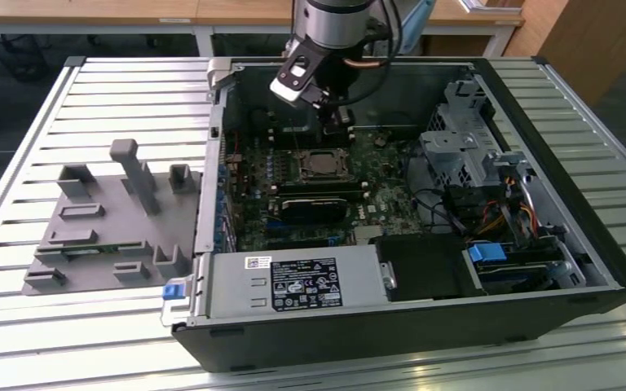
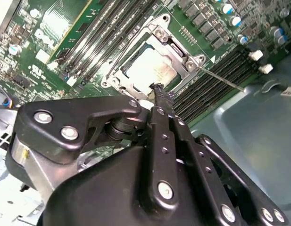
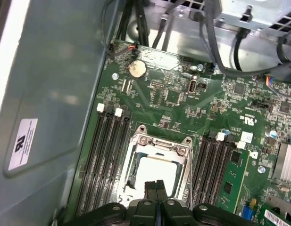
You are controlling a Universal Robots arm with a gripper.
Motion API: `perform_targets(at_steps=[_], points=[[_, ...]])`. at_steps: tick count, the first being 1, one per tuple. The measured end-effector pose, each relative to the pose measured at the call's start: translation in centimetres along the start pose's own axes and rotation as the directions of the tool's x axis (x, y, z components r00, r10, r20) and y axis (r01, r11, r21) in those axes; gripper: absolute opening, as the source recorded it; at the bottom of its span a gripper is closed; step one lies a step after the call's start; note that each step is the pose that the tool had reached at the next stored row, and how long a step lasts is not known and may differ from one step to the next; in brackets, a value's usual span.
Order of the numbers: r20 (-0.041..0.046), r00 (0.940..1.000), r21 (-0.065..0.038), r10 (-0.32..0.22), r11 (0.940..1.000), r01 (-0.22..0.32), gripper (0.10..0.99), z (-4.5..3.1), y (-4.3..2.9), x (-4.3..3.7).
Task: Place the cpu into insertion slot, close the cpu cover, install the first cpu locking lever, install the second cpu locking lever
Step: 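Install the first cpu locking lever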
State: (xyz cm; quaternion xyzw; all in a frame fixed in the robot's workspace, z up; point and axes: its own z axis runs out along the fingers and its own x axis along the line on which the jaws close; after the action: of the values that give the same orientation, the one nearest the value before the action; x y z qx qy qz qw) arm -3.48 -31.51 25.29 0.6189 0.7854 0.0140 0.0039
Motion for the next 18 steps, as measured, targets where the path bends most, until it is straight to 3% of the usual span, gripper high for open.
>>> perform_targets(at_steps=[6,12,18], points=[[-0.0029,0.9950,0.002,-0.100,0.9950,0.100,0.106,0.04,-0.03,0.01],[-0.0041,0.9915,0.003,-0.130,0.9915,0.130,0.106,0.05,-0.03,0.01],[-0.0072,0.9715,0.004,-0.237,0.9715,0.237,0.106,0.06,-0.03,0.01]])
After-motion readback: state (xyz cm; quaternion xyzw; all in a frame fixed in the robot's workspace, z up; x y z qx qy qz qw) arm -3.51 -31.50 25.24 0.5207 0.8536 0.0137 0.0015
